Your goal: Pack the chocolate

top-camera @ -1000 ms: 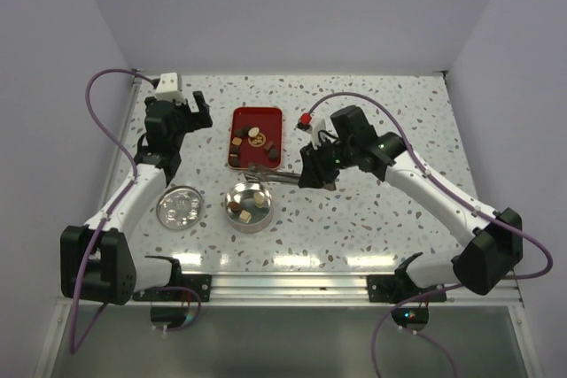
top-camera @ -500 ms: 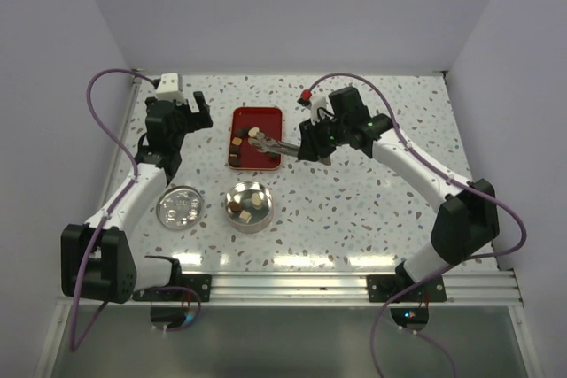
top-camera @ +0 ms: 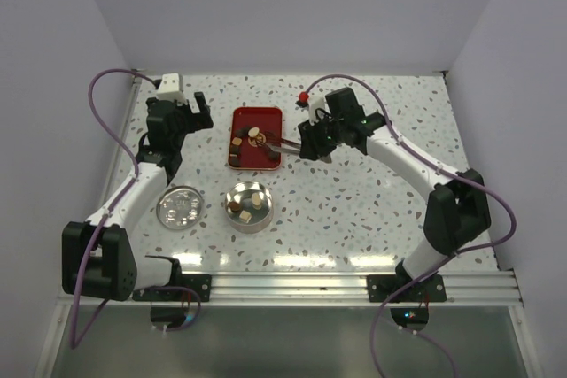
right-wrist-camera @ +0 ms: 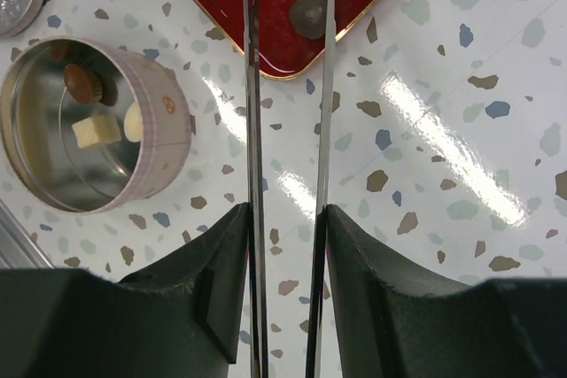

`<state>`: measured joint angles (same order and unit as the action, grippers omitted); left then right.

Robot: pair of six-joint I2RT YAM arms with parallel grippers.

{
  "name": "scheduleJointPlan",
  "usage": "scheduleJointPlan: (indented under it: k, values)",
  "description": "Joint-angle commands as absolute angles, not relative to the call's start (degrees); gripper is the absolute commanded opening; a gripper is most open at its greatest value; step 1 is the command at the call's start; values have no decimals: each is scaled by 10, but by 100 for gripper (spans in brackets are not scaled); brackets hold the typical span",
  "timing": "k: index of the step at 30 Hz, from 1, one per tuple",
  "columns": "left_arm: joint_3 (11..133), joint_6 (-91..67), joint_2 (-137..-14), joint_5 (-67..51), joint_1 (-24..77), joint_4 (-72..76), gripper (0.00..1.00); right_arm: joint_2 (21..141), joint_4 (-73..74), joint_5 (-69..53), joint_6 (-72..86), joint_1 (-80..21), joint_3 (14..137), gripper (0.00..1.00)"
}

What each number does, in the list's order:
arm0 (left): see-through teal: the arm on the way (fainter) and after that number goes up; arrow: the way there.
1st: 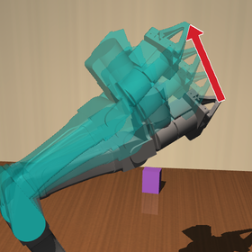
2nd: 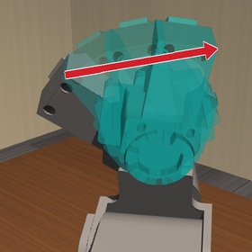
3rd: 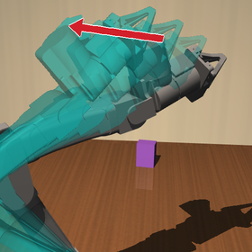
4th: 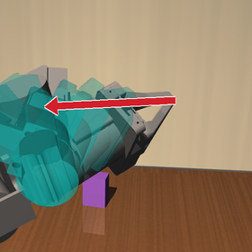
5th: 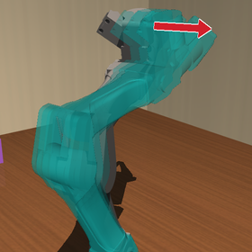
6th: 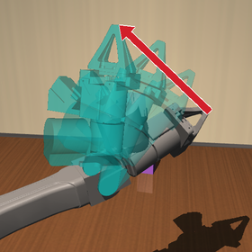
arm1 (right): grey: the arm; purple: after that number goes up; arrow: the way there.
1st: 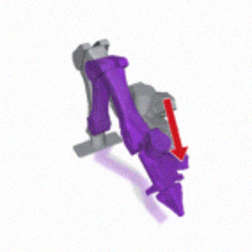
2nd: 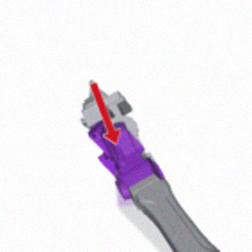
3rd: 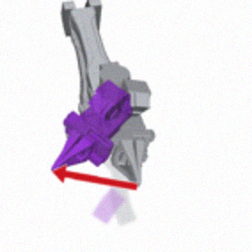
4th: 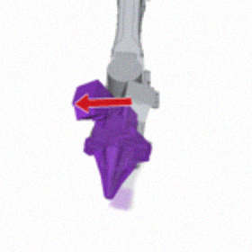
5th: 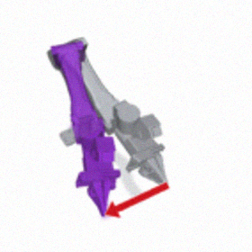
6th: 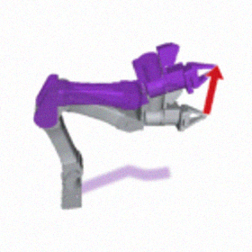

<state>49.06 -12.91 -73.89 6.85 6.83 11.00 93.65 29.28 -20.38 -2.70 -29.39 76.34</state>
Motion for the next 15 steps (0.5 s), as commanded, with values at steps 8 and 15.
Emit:
scheduleJointPlan:
  k: [8,15]
  values:
    - [513,-128,-741,75,70,112,100,966,270,-196,-53,-284,788,43]
    - [512,-127,-743,74,70,112,100,978,275,-192,-59,-284,790,43]
